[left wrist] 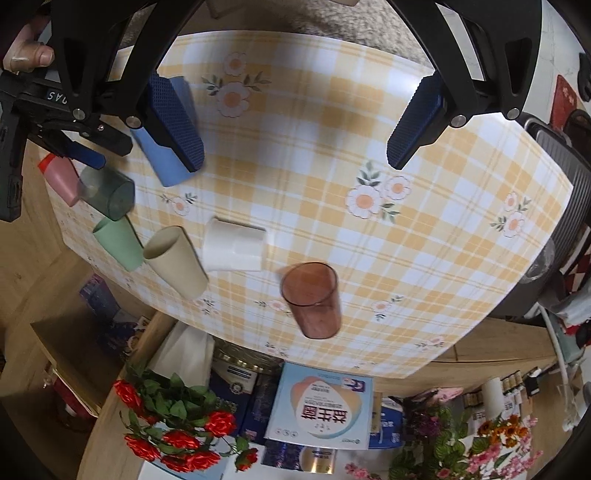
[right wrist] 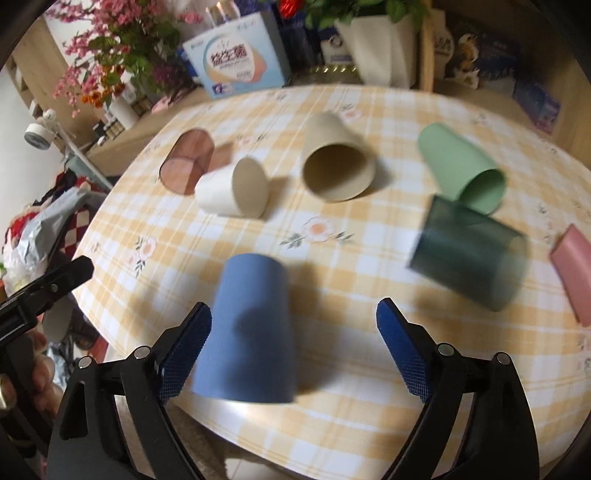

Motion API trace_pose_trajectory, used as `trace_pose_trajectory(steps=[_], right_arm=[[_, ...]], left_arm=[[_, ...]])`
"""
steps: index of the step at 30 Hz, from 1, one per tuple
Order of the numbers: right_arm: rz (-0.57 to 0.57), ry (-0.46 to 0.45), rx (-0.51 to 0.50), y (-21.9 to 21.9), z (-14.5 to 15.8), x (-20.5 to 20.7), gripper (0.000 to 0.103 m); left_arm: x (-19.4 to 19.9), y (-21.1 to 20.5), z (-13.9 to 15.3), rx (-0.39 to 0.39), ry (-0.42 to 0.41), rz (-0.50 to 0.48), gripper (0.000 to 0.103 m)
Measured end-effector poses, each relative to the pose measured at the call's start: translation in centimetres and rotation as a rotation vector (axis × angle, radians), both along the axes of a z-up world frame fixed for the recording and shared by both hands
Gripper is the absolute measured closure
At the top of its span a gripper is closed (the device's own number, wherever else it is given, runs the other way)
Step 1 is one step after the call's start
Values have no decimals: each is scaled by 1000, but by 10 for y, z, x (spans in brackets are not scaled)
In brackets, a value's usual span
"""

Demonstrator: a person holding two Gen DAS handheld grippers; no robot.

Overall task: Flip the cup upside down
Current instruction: 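Carry the blue cup with the right tool toward the left tool, then grasp the blue cup with the left tool while the right tool releases it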

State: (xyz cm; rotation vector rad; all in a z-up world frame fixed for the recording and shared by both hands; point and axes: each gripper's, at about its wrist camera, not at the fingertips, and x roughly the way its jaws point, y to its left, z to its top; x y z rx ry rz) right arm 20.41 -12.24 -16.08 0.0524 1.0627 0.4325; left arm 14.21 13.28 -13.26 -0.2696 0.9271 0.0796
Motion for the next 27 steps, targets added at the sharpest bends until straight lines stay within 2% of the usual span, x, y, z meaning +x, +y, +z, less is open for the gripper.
trace_pose_trajectory(steps=[4,8,12,15,19,23,26,27], right_arm=[[-63,-43,13,-33,7,-6,15],[-125,-39,23,-62,-3,-12,15],[-174,-37,59,-85,-16,-26,15],[-192,-38,80,-95,-19,-33,15],[-194,-53,63,-104,-18,-36,15],[-215,-44,79,-116,-21,-36,15],[-225,-27,86,-121,-25,-34,15],[-227,-23,92,-122,-26,-35,15]], left_arm=[[9,-16,-2,-40,18,-42,6],[22,-36,-7,-67,51,-79,7],[43,-54,-23,-148,130,-120,15],[63,-60,-42,-198,216,-106,19],[81,-66,-57,-208,289,-113,21],[91,-73,-66,-177,327,-132,21],[95,-74,-74,-148,361,-141,27],[95,-74,-76,-140,368,-141,32]])
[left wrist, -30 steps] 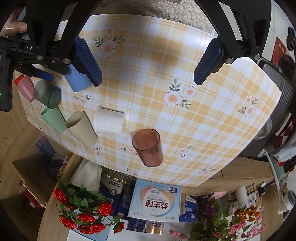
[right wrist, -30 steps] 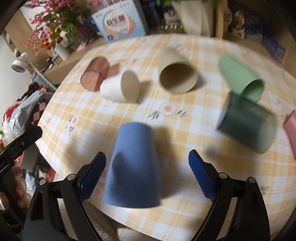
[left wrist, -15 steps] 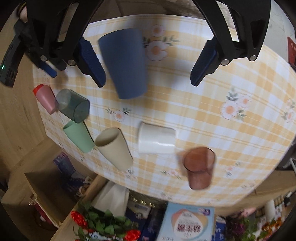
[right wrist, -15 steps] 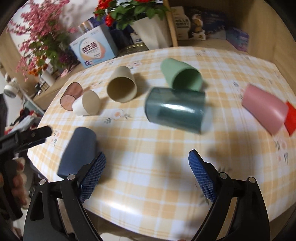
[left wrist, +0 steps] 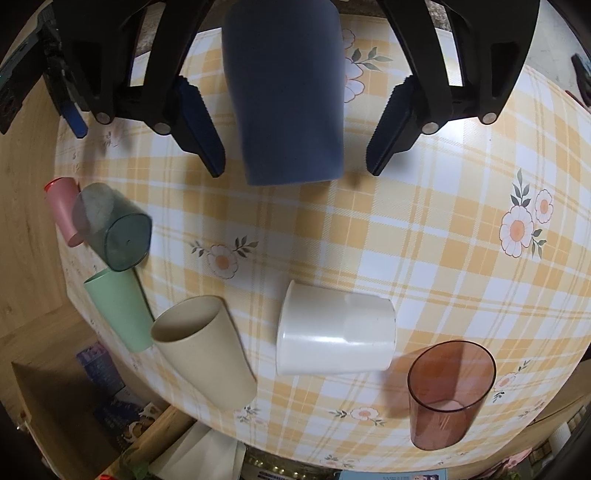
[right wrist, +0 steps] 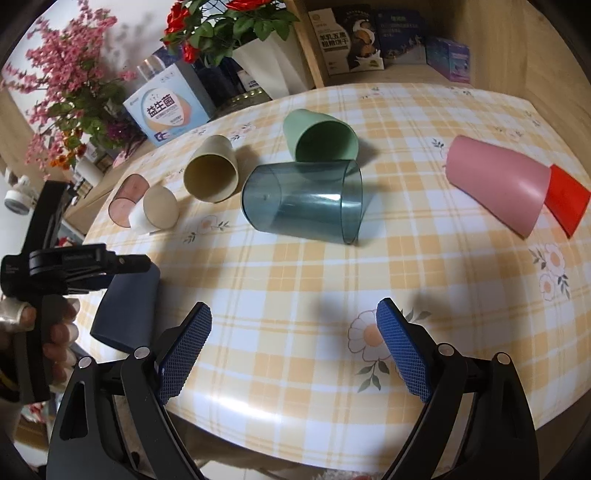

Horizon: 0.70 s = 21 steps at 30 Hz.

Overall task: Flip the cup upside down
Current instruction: 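Grasp the blue cup with the left tool while the right tool releases it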

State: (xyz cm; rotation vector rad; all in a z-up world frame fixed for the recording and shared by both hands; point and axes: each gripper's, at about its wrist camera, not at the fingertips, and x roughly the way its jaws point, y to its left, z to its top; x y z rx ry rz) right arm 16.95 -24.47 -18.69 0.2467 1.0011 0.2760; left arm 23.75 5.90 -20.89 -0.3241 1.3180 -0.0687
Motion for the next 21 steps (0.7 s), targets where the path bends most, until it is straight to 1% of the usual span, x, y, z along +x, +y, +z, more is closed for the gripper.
trace_pose_trajectory(steps=[1,3,7,10,17,21], right_arm=[[-1,0,5,-1,0,0,15],[-5,0,14,-2,0,-1,15],[-17,5,20,-5,-1,-1,15],[-19,10,24,-5,-1,-1,15],[-20,16,22,-5,-1,-4,15],[-31,16,24,-7,0,-5,15]], left_arm=[[0,1,-1,4,3,1,38],[0,4,-4,-13,9,3,43],[0,6,-10,-43,37,-20,44],[-4,8,-10,-56,28,-24,46],[-21,17,0,-107,-33,-29,49],[-35,32,15,-88,-101,-24,49]])
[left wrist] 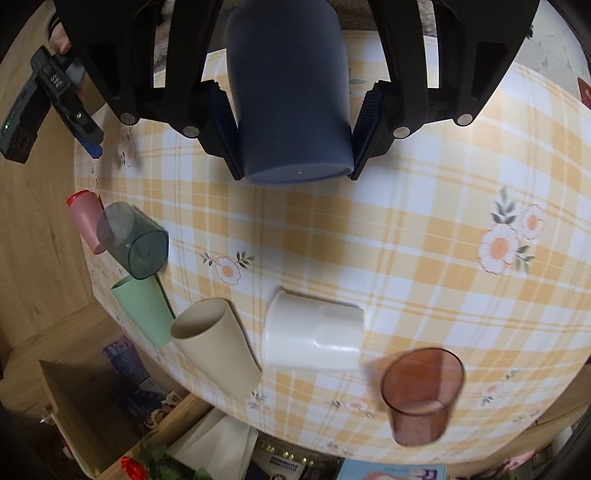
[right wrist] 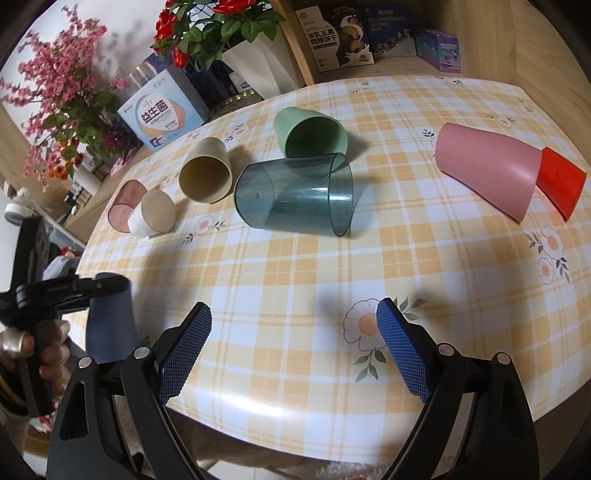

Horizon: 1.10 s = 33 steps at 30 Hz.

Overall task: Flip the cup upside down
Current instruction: 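Grasp the blue cup with the left tool while the right tool releases it, then lower the blue cup upside down onto the table and open the left tool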

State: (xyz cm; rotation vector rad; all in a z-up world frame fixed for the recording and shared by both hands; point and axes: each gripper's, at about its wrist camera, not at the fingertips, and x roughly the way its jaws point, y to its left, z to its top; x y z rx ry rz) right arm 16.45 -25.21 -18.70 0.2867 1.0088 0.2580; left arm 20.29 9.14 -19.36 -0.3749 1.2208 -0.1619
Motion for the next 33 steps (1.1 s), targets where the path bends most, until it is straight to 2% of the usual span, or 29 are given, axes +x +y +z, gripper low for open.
trace_pose_trajectory(steps=[6,14,22,33], right_arm=[[-3,0,-2,1,2,-3,15],[-3,4,-10,3,3,-5,15],[-7,18,-18,4,2,-5,15],[-36,19,-43,0,2,-5,15]], left_arm=[[-18,27,24,6,-80,46,50],[-28,54,48,106,-193,106,50],[-19,54,53,278,-275,123,50],[-28,29,44,443,-306,80,50]])
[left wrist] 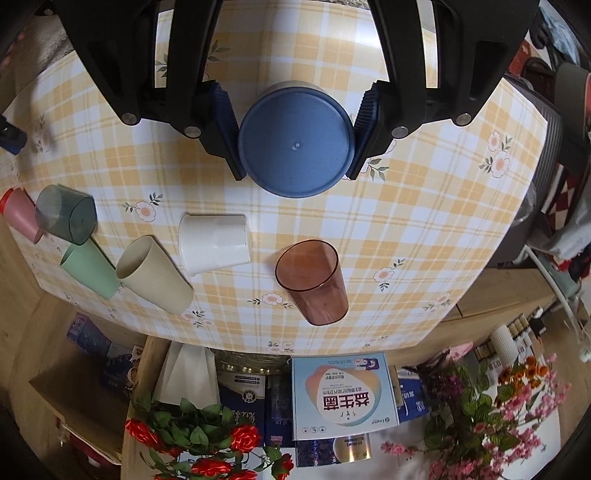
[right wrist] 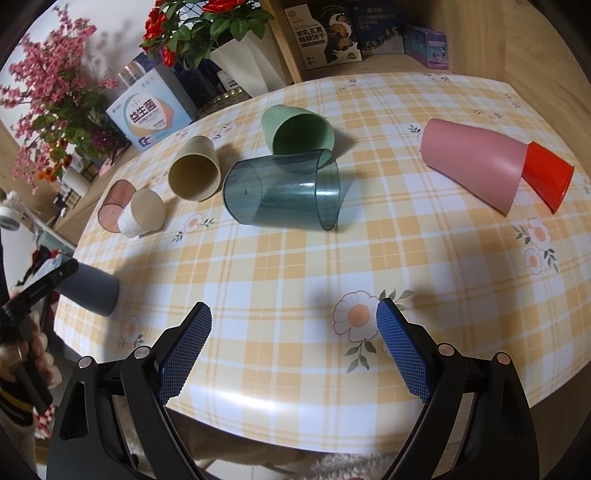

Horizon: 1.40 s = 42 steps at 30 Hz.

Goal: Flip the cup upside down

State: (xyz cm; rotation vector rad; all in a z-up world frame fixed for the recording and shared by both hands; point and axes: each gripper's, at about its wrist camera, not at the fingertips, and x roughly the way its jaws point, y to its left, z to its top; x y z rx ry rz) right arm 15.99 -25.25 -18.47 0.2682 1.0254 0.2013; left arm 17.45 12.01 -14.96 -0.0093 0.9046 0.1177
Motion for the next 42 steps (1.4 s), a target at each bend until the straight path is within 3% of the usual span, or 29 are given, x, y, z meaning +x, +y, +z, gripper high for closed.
trace_pose_trajectory(steps=[11,16,21,25,31,34,42], right_arm=[[-12,-19,-44,-2,9,-4,15],[-14,-62,-68,-2,27,-8,15],[-31,-134,-96,-2,59,-19,15],[-58,-212,-118,-4,91,-34,15],[-99,-347,-153,-5,140,-70,15],[-110,-404,-174,-6,158,-86,15],[-127,-504,-206,-4,190,-112,15]], left_arm=[[-2,-5,-2,2,-27,20,48],[-7,-2,14,-20,-67,17,26],[-18,-3,42,-32,-130,5,14],[-39,-7,81,-43,-217,-11,10],[-84,-20,137,-84,-363,-42,6],[-108,-33,158,-64,-407,-59,6],[-137,-59,180,-34,-445,-84,6]])
